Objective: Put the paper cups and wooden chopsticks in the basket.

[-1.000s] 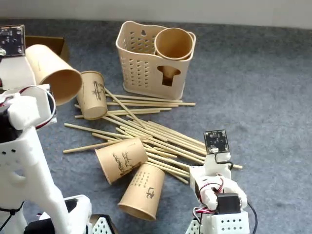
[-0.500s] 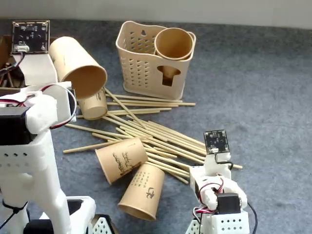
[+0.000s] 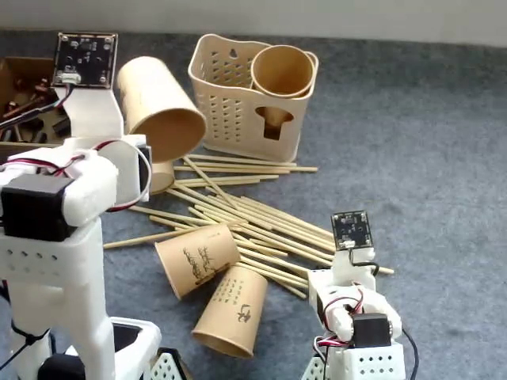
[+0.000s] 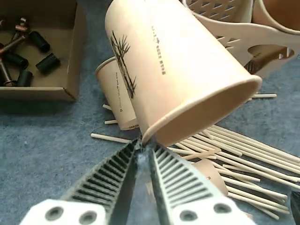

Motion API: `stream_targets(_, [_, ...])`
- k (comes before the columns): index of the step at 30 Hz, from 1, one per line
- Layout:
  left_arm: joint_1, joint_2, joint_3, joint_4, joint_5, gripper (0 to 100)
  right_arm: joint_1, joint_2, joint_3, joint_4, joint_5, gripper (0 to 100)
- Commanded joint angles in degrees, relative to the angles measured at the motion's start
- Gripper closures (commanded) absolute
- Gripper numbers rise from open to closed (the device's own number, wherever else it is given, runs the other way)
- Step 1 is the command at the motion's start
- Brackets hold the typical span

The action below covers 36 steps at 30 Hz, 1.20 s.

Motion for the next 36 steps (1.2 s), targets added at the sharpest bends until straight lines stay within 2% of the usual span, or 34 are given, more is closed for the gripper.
stream_targets(1, [2.6, -1.5, -4.7, -0.3, 0.5, 100, -0.5, -0.4, 6.6, 0.2, 0.5, 99.3])
stream_targets(9, [9.9, -1.1, -11.9, -0.4, 0.5, 100, -0.5, -0.4, 6.6, 0.2, 0.5, 99.3])
stream_targets(15, [13.8, -1.0, -12.6, -0.4, 0.8, 100, -0.5, -0.4, 6.6, 0.2, 0.5, 99.3])
stream_targets(36, [14.2, -0.5, -12.4, -2.7, 0.5, 99, -0.5, -0.4, 6.6, 0.2, 0.5, 99.3])
